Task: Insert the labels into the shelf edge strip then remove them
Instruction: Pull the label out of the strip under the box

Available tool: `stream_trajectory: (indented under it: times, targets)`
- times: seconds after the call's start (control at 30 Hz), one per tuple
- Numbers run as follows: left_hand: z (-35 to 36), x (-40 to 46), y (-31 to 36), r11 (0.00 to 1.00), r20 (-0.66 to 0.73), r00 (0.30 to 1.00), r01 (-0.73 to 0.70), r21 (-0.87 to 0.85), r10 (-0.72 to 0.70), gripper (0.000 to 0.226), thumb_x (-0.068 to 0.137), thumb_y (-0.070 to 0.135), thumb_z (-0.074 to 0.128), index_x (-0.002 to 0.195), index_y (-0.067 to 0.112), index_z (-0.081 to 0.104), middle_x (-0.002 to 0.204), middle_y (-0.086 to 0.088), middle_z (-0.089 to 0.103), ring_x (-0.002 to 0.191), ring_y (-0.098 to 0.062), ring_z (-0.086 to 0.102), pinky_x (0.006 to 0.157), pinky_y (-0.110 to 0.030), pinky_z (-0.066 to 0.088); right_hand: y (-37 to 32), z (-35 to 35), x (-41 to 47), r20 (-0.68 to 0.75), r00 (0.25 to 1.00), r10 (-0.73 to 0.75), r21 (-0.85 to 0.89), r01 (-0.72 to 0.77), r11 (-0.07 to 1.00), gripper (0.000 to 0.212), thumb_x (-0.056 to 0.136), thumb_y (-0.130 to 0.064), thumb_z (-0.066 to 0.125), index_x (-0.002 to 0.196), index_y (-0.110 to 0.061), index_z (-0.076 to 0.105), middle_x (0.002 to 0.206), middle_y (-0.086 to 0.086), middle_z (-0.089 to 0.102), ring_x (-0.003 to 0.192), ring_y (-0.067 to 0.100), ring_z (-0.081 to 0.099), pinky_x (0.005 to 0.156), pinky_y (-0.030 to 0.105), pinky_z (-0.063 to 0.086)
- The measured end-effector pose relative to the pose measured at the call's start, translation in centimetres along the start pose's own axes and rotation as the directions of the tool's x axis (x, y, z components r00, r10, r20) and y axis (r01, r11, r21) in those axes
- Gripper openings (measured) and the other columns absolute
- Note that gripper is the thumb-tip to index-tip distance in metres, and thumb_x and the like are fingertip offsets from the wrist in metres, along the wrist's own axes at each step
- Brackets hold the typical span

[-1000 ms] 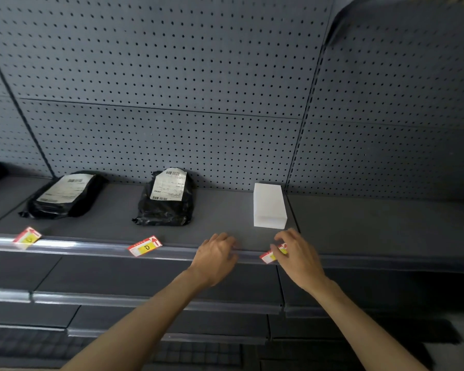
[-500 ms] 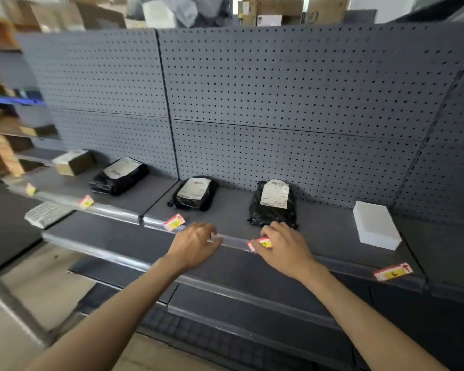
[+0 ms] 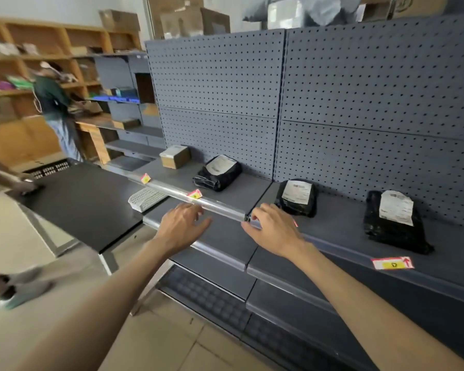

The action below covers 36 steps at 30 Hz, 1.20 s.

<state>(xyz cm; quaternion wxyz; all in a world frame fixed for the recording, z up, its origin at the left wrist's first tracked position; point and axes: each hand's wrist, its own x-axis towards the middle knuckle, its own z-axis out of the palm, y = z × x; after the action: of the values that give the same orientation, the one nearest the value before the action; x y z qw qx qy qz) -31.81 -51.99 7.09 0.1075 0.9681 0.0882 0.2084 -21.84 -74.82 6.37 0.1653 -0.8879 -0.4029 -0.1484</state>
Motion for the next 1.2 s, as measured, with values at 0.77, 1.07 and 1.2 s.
stream_trajectory:
  times: [0.77, 1.07, 1.2]
  targets:
    - [-2.2, 14.6, -37.7, 0.996, 0.044, 0.999, 0.027, 0.080, -0.031, 0.030, 0.087, 0.047, 0.052, 0.094, 0.020, 0.062, 0.096, 0.001, 0.068, 0.099, -0.021, 0.057, 0.079, -0.036, 0.046, -18.0, 20.9, 30.4, 0.010, 1.000, -0.013, -0.002, 0.013, 1.000, 0.042, 0.090, -0.057, 0.040, 0.083, -0.018, 0.055, 0.082, -0.002, 0.055, 0.077, 0.017, 0.051, 0.063, 0.030, 0.040]
    - [1.7, 23.9, -50.7, 0.993, 0.133, 0.984, -0.118, -0.008, 0.118, 0.028, 0.081, 0.045, 0.056, 0.098, 0.023, 0.063, 0.097, 0.005, 0.068, 0.103, -0.020, 0.057, 0.084, -0.036, 0.047, -22.1, 28.3, 39.8, 0.069, 0.990, 0.123, -0.107, -0.115, 0.988, 0.037, 0.087, -0.052, 0.052, 0.092, -0.016, 0.058, 0.092, 0.000, 0.058, 0.086, 0.020, 0.054, 0.066, 0.030, 0.042]
    - [4.5, 28.2, -55.0, 0.976, 0.185, 0.959, -0.210, -0.052, 0.216, 0.026, 0.081, 0.038, 0.058, 0.098, 0.021, 0.064, 0.096, 0.004, 0.068, 0.102, -0.021, 0.057, 0.086, -0.036, 0.047, -23.2, 31.5, 43.4, 0.060, 0.974, 0.220, -0.138, -0.211, 0.968, 0.033, 0.087, -0.047, 0.057, 0.095, -0.015, 0.058, 0.096, 0.001, 0.060, 0.091, 0.021, 0.055, 0.069, 0.032, 0.042]
